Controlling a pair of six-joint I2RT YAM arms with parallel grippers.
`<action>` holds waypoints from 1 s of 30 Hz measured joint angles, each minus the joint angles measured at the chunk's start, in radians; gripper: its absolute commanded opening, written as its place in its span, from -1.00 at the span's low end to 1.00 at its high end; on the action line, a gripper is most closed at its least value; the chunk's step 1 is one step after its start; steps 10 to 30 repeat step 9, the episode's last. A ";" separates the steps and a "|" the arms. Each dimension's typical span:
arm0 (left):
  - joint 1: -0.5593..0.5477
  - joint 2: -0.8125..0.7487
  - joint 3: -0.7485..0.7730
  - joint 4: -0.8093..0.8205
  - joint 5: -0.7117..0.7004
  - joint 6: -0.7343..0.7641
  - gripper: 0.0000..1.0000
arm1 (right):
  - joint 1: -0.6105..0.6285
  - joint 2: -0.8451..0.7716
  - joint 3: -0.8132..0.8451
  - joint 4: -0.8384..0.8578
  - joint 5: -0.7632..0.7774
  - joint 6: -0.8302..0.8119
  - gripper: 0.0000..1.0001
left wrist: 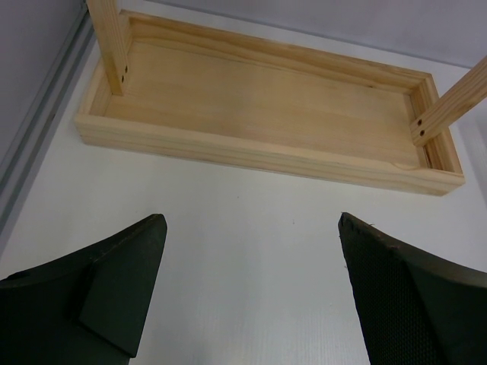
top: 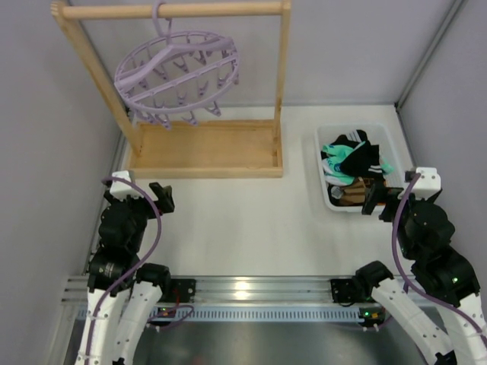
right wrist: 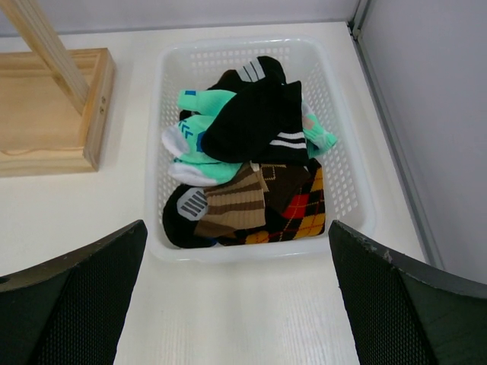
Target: Remove the socks clipped to the hanger
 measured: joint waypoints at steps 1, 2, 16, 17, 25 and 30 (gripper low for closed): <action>0.000 0.000 0.000 0.000 0.000 0.001 0.97 | 0.000 0.000 0.000 0.000 0.002 0.000 0.99; 0.000 0.000 0.000 0.001 0.000 0.003 0.97 | 0.000 0.000 0.000 0.000 0.002 0.000 0.99; 0.000 0.001 0.000 0.001 0.001 0.007 0.97 | 0.000 0.000 0.000 0.000 0.010 0.001 0.99; 0.000 0.001 0.000 0.001 0.001 0.007 0.97 | 0.000 0.000 0.000 0.000 0.010 0.001 0.99; 0.000 0.001 0.000 0.001 0.001 0.007 0.97 | 0.000 0.000 0.000 0.000 0.010 0.001 0.99; 0.000 0.001 0.000 0.001 0.001 0.007 0.97 | 0.000 0.000 0.000 0.000 0.010 0.001 0.99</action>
